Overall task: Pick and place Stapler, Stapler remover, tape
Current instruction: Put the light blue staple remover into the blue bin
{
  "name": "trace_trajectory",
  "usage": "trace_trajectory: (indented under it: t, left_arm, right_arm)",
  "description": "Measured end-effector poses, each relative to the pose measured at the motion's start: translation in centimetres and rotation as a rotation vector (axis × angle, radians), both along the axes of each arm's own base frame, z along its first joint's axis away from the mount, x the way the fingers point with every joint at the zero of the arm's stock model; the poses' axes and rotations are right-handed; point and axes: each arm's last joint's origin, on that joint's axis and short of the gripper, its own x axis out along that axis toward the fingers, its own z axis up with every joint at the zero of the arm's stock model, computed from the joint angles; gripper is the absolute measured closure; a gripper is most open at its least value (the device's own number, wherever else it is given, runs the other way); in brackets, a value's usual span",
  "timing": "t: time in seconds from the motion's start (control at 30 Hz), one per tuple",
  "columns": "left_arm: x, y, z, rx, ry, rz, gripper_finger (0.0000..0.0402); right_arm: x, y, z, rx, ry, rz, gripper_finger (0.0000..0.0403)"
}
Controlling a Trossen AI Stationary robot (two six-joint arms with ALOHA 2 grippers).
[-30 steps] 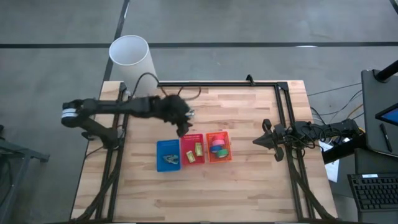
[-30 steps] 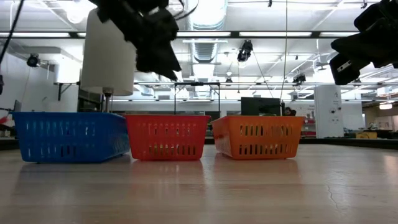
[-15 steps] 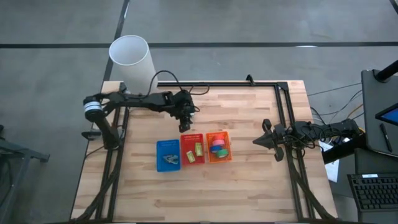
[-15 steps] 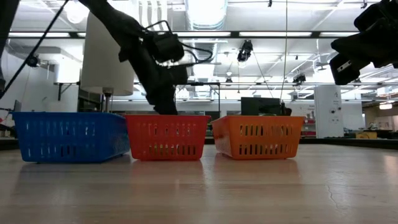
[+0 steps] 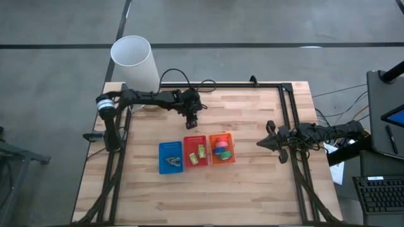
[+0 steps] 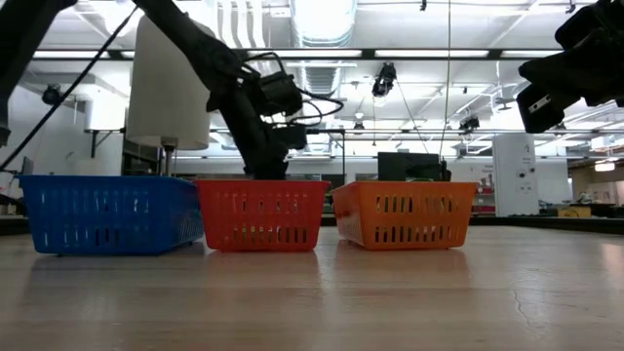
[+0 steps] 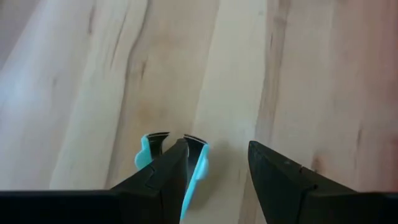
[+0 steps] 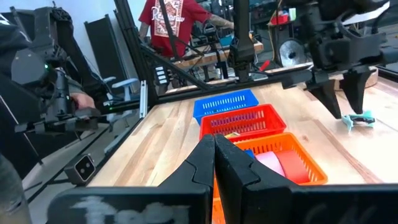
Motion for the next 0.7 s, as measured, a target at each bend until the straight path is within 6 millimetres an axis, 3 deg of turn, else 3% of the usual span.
trace_trajectory:
  t: [0.43,0.7]
  left_arm:
    - [-0.7,1.9,-1.4,-0.006,0.071,0.047,0.0232]
    - [-0.5,2.0,-2.5,-0.092,0.058,0.016,0.0241]
  right_arm:
    - [0.0,0.0,0.0,0.000,0.000,0.000,0.0394]
    - [0.0,0.0,0.0,0.000,-0.001,0.001,0.0394]
